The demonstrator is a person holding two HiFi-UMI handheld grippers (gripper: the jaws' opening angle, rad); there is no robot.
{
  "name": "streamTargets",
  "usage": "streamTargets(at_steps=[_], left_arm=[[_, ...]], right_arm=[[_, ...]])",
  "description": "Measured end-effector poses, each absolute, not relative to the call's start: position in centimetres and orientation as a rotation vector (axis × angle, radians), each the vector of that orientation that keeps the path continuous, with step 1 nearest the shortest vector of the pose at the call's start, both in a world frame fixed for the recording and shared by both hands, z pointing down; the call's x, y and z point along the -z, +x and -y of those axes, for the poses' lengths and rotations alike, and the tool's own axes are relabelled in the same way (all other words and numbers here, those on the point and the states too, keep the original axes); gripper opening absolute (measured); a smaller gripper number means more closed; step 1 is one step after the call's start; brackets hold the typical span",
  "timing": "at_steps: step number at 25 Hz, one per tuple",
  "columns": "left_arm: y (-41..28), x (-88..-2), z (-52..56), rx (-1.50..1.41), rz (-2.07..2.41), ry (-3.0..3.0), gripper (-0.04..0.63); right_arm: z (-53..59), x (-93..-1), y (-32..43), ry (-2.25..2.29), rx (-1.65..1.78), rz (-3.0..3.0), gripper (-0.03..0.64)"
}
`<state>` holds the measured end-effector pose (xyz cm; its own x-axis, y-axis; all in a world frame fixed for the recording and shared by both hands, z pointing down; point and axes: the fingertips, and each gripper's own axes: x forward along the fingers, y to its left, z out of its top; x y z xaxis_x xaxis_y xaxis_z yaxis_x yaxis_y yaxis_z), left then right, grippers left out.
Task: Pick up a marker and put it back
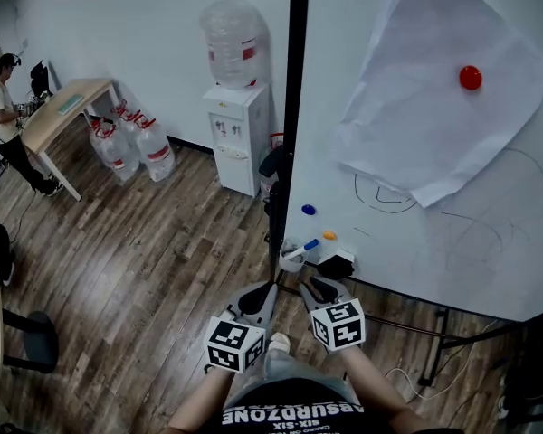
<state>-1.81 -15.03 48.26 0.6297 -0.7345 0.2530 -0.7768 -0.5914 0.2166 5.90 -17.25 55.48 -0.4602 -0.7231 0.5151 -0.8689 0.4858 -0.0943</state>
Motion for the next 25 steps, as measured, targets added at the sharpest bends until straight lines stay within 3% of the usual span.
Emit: streamTargets(at_steps=[11, 25], left_arm=[[-1.0, -48.2, 12.3, -0.205, 1.194, 2.56, 0.008], [-0.3, -48.3, 10.1, -0.208, 1.196, 2.56, 0.008]], right_arm=[[13.7, -53.9, 6.1, 1.36, -0.452, 2.378, -0.002], [10.4, -51.5, 5.2, 1.333, -0.388, 2.468, -0.003]])
